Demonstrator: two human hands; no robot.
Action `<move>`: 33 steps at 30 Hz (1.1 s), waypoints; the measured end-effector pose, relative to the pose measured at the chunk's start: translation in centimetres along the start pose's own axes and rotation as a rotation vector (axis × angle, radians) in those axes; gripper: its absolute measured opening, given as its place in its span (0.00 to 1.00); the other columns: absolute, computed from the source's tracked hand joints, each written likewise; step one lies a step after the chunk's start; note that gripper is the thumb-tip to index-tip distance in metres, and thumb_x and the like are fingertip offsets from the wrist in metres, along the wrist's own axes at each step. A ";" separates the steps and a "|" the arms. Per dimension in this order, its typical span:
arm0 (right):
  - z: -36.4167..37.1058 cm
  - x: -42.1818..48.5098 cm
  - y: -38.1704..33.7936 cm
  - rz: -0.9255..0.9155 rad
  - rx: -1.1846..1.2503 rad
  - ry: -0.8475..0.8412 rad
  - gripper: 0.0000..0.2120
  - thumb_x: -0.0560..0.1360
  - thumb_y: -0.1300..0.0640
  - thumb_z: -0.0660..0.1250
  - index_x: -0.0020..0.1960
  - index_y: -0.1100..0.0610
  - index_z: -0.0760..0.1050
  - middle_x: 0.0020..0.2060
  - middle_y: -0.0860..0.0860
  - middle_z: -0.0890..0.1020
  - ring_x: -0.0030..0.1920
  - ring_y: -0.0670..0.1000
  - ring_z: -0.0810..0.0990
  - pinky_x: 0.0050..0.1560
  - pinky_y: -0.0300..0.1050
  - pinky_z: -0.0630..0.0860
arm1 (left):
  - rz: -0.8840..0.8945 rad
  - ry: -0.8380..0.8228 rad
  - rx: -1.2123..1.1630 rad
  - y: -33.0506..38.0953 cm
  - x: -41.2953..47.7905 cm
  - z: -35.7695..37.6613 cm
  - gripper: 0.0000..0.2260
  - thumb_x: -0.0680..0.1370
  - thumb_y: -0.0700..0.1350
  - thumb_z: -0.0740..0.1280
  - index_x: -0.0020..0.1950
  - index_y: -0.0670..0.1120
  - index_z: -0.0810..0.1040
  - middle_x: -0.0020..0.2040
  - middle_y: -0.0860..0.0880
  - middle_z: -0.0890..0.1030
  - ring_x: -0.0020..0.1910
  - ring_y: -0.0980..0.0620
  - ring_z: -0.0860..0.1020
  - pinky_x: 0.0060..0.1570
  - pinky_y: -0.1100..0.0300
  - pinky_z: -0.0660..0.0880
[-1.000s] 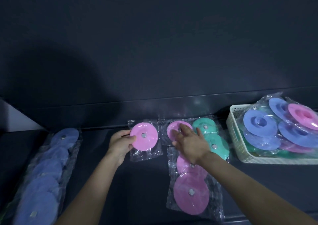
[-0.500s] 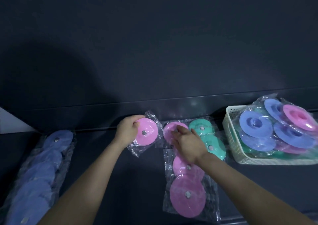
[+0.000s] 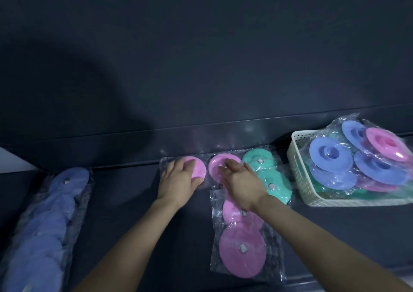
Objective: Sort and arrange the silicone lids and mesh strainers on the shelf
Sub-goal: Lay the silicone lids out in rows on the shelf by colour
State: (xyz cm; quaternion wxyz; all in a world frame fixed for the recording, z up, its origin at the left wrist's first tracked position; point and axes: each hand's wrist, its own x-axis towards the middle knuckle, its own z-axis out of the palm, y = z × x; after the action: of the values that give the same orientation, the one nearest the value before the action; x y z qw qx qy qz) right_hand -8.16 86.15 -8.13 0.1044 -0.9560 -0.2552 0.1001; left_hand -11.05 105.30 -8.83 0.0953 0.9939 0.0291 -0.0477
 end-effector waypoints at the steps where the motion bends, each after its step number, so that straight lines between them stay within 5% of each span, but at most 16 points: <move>1: -0.1 0.0 0.0 -0.001 0.004 -0.007 0.23 0.77 0.59 0.58 0.72 0.50 0.63 0.73 0.51 0.62 0.71 0.53 0.66 0.74 0.52 0.51 | -0.014 -0.005 -0.007 0.1 0.1 -0.1 0.28 0.78 0.59 0.60 0.75 0.51 0.60 0.75 0.49 0.60 0.71 0.45 0.58 0.70 0.52 0.59; 6: -1.6 -0.6 0.0 -0.015 0.068 -0.015 0.20 0.80 0.55 0.56 0.71 0.52 0.66 0.74 0.52 0.61 0.73 0.51 0.61 0.74 0.51 0.51 | 0.005 0.032 -0.060 0.8 -0.6 -1.1 0.26 0.78 0.57 0.61 0.73 0.47 0.63 0.74 0.47 0.61 0.71 0.45 0.59 0.69 0.53 0.60; 11: -3.5 -2.7 0.4 0.001 0.157 0.087 0.16 0.77 0.56 0.61 0.63 0.55 0.75 0.70 0.58 0.68 0.67 0.57 0.71 0.61 0.43 0.70 | 0.144 0.023 -0.195 1.9 -2.3 -1.9 0.23 0.78 0.55 0.63 0.70 0.44 0.70 0.70 0.46 0.67 0.71 0.47 0.61 0.70 0.55 0.60; 23: -6.6 -7.9 0.9 0.187 0.212 0.207 0.17 0.78 0.57 0.62 0.65 0.58 0.74 0.68 0.57 0.71 0.67 0.55 0.72 0.65 0.44 0.68 | 0.286 0.060 -0.276 5.1 -3.4 -4.7 0.20 0.78 0.52 0.64 0.68 0.47 0.72 0.63 0.48 0.77 0.60 0.50 0.75 0.59 0.55 0.72; 33: -9.3 -10.5 5.9 0.223 0.192 0.376 0.09 0.75 0.62 0.62 0.50 0.63 0.79 0.50 0.56 0.80 0.51 0.59 0.78 0.48 0.50 0.75 | 0.325 0.081 -0.360 11.8 -2.8 -6.2 0.17 0.77 0.51 0.65 0.63 0.45 0.76 0.59 0.47 0.78 0.56 0.48 0.76 0.56 0.57 0.72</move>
State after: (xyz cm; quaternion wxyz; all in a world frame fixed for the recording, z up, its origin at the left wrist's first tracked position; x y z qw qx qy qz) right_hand -12.01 74.39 0.76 0.2290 -0.9657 -0.1136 -0.0447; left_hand -12.45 94.79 -0.31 0.2759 0.9536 -0.1193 0.0141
